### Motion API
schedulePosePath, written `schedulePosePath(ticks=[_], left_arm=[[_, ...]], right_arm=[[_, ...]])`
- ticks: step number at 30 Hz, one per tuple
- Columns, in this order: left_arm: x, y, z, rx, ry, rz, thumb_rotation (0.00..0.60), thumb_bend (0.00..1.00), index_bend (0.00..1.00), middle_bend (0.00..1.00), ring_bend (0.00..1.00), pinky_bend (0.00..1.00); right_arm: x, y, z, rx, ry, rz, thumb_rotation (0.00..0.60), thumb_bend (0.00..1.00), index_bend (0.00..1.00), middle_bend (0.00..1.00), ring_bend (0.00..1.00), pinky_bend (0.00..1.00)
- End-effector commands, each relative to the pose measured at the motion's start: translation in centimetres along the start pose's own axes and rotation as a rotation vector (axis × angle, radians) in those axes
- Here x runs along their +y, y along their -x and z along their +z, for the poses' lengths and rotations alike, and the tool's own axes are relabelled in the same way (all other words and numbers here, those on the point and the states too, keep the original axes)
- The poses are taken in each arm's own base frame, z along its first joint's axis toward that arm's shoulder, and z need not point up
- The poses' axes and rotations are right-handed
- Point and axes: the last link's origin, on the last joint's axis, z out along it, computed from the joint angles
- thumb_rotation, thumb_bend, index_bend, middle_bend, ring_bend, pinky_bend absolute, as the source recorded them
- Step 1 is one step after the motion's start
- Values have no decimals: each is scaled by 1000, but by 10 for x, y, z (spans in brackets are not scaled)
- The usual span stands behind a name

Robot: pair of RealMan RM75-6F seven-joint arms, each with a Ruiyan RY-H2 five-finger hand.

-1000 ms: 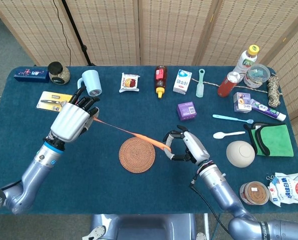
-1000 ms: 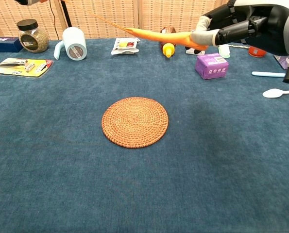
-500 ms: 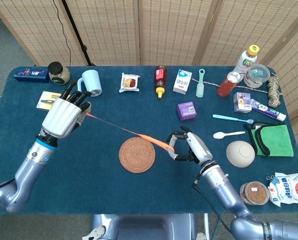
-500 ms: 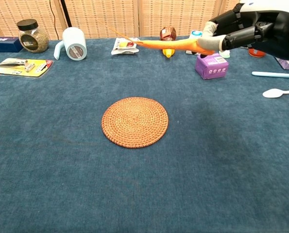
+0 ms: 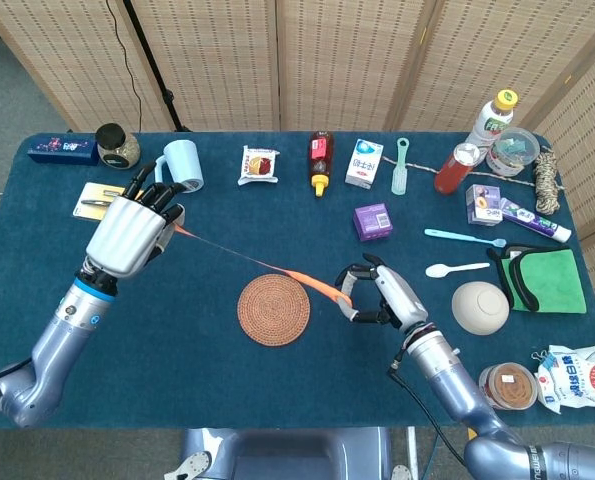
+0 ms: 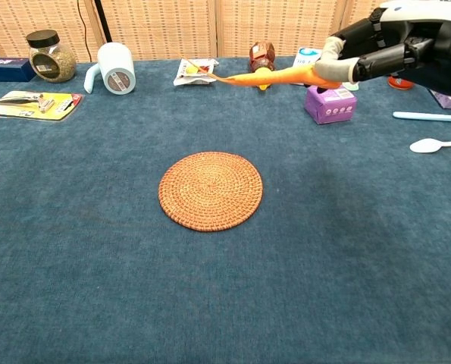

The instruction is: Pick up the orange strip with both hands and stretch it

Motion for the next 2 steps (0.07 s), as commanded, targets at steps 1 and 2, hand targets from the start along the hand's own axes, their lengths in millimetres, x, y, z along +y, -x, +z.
schedulePosePath(ticks=[1,2], left_arm=[[0,0,0,1,0,2,600,547,636,294,308,95],[0,0,0,0,0,3,600,547,636,294,308,95]], right_arm=[[0,0,0,-1,0,0,600,513,713,408,365,43],[0,0,0,-1,0,1,600,513,713,408,365,43]])
